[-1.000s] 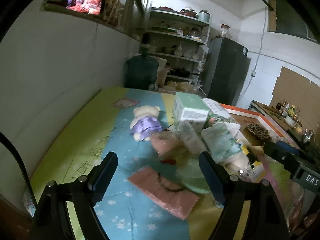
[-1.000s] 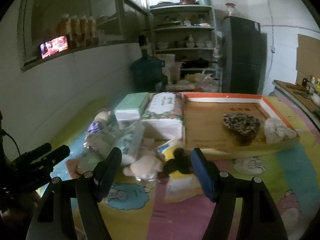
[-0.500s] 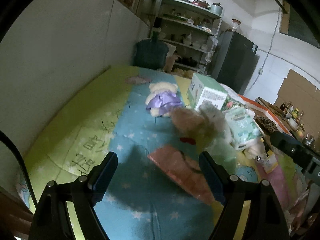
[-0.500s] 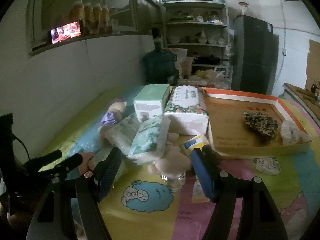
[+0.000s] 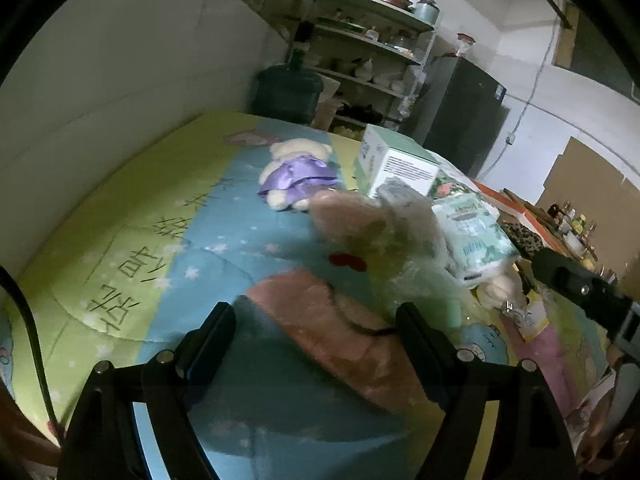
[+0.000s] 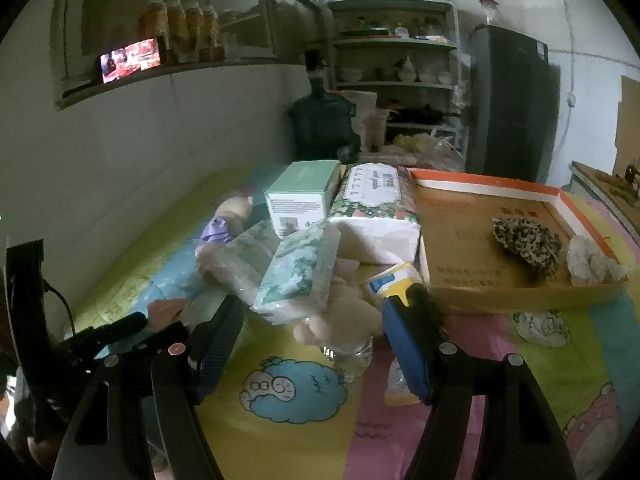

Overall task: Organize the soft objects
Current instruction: 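Grasp the pink bag with the left tool while the right tool grasps the green tissue pack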

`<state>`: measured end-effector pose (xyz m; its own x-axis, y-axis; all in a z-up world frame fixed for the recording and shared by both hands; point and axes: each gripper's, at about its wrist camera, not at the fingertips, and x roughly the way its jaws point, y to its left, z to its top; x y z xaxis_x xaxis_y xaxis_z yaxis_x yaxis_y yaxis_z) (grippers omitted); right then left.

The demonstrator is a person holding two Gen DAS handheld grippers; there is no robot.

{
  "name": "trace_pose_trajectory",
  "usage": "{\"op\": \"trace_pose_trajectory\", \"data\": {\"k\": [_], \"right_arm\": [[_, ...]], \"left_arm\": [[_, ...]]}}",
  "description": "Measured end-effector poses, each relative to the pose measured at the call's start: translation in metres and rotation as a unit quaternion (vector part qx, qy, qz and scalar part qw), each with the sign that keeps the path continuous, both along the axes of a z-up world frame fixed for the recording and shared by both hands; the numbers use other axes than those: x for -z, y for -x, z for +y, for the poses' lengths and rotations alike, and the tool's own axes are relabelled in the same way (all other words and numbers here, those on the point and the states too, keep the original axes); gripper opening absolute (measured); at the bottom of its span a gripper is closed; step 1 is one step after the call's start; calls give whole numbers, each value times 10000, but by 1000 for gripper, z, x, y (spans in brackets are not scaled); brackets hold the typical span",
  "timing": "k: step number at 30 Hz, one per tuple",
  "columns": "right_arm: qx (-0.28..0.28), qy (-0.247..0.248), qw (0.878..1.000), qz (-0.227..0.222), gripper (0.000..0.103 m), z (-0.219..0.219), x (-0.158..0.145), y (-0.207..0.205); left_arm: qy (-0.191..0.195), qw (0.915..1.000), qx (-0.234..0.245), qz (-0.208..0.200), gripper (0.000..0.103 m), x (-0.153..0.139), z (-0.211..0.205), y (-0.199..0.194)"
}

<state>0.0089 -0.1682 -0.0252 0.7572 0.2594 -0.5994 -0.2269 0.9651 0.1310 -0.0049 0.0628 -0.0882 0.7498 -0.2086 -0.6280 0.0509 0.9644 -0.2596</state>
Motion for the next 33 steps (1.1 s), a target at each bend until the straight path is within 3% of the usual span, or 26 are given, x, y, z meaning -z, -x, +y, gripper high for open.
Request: {"op": "trace_pose_trajectory", "data": {"k": [2,4,9,18,25,31,32,33], "right_arm": [[18,-33,10000,20,74,-3,1,-1],[15,-71,10000,36,74,-5,2,-3],[-105,-192,9998,44,74,-5,2,-11],[-241,-331,9988,277,74,8,8,-37],[-202,222,9992,274,74,30,14,-46],[-35,626,9974,347,74,37,21,-50],[-7,668,9971,366,73,37,21,-50],[3,673,9970,373,64,37,22,-51]], "left_arm": [[18,9999,131,-42,74,0,-5,-1],[34,9996,266,-58,51,1,-11,-1],[85,9988,466,-75,40,2,-18,-2],[2,9992,307,-254,31,-6,-4,-1],[-35,9988,111,-477,30,-20,16,-2],[16,9990,128,-439,29,-20,25,-9],[28,9990,127,-433,29,-19,26,-9],[45,9990,127,-428,29,-19,27,-9]]}}
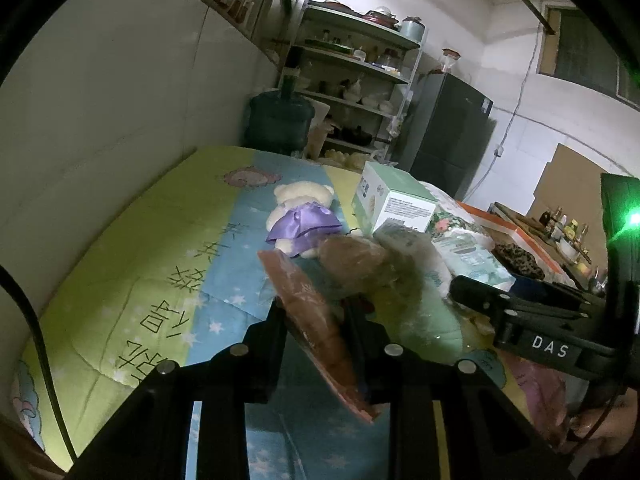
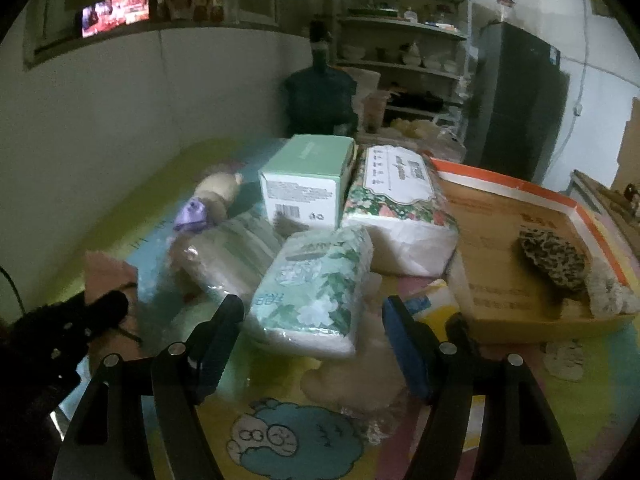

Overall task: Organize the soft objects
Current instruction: 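Grasp the pink bag with the left tool while the right tool grasps the green tissue pack, then carry the pink bag with the left tool while the right tool carries the tissue pack to the box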

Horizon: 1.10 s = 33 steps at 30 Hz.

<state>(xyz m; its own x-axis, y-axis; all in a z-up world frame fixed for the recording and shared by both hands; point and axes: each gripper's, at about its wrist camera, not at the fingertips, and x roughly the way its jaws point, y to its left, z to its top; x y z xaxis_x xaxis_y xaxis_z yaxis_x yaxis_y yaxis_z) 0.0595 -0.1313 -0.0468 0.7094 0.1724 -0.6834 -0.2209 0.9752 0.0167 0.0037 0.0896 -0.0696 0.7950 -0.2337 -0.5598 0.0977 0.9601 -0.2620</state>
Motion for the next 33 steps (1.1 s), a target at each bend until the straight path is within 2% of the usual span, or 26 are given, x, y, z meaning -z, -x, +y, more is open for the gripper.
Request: {"op": "trace_pose_trajectory", "data": {"k": [2,9,22,33], "right_arm": [[65,26,10000,-5,53,-1,0,1],[85,-136,9998,-139,49,-5,-7,5],[57,-311,9984,-478,48,-13,-28,22],[225,-494,9960,-706,48,-39,-41,34]], "left_arm": [[17,10000,4,6,29,0,2,-1],[23,10000,10,-35,29,0,1,0],[-6,9995,195,-263,29,-20,-12,2],[-61,9973,560,-466,28,-44,-48,-4]]}}
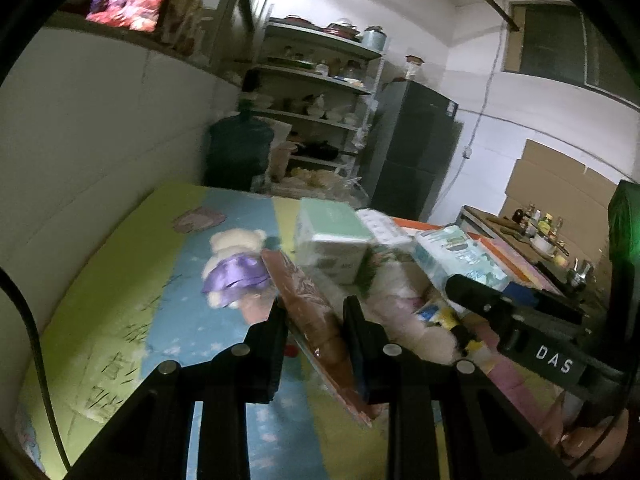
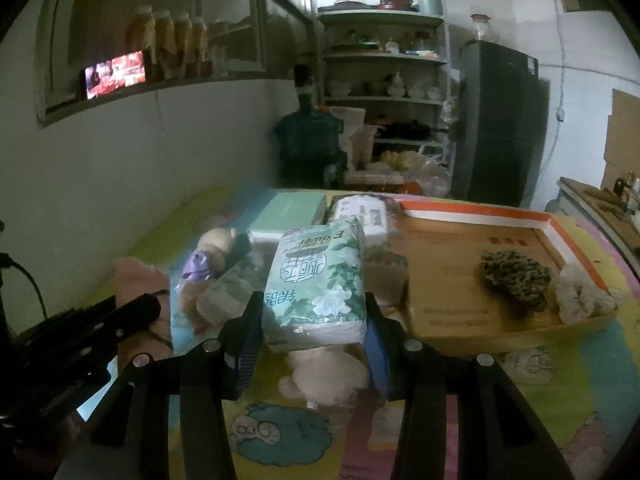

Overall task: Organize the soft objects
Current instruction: 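Carry the pink bag with the left tool while the right tool carries the tissue pack to the box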

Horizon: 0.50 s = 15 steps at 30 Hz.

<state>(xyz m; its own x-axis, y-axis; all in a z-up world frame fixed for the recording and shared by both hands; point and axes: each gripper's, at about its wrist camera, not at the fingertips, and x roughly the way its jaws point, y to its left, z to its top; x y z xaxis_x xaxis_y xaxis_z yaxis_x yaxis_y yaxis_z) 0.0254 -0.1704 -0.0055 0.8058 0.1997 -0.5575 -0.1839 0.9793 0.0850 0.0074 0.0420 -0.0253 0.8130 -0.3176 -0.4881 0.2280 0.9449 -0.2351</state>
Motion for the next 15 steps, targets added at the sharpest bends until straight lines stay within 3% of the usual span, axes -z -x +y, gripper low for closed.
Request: {"op": "trace_pose_trajectory", "data": {"k": [15], "right_arm": [[573,-241,9979,-205,48,-68,-9,17]], "left_arm": [[-4,9969,753,-229,28,-28,-72,-13]]}}
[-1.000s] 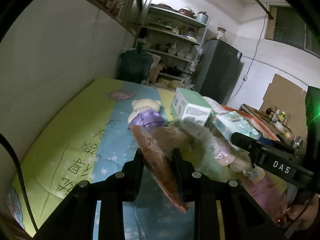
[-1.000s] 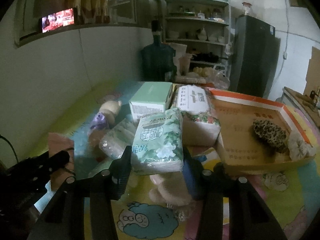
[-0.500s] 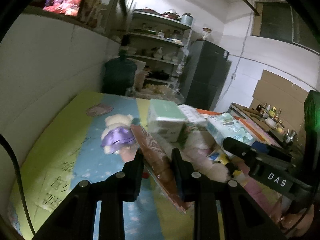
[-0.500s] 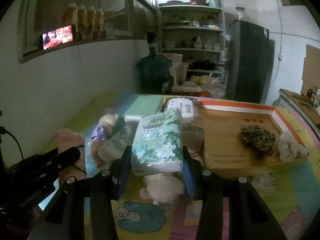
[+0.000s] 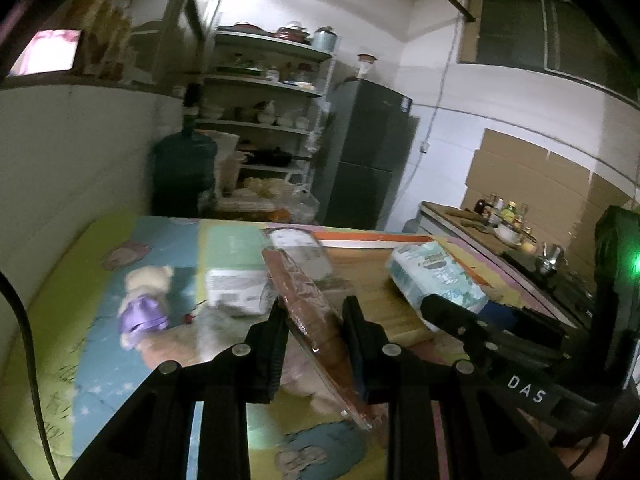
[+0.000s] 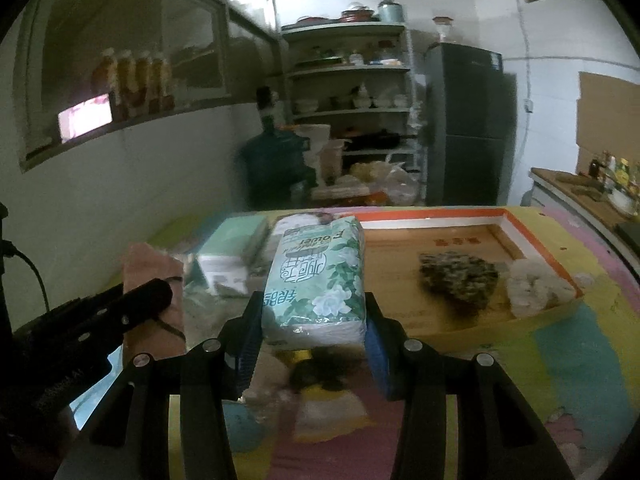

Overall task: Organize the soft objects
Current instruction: 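Carry the pink bag with the left tool while the right tool carries the tissue pack to the box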

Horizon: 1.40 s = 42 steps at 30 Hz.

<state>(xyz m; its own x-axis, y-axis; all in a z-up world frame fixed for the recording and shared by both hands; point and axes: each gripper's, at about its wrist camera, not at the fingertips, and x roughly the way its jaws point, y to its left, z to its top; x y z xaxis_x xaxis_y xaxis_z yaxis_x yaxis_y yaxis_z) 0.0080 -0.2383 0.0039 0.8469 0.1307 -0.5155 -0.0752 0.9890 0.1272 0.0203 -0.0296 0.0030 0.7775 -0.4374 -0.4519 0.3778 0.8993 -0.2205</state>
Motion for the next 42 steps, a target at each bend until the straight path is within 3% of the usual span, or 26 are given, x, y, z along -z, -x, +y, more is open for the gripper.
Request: {"op": "trace_pose_trajectory", "data": {"k": [21,42], "right_arm": [[774,47,9966,-275,48,-103,-17,-7],[871,-15,9961,-167,48,-191,-16,-55]], "left_arm": [[-76,9982,587,31,28,-21,-104,-41],[-326,9981,465,246,28,-22,-197,-118]]}}
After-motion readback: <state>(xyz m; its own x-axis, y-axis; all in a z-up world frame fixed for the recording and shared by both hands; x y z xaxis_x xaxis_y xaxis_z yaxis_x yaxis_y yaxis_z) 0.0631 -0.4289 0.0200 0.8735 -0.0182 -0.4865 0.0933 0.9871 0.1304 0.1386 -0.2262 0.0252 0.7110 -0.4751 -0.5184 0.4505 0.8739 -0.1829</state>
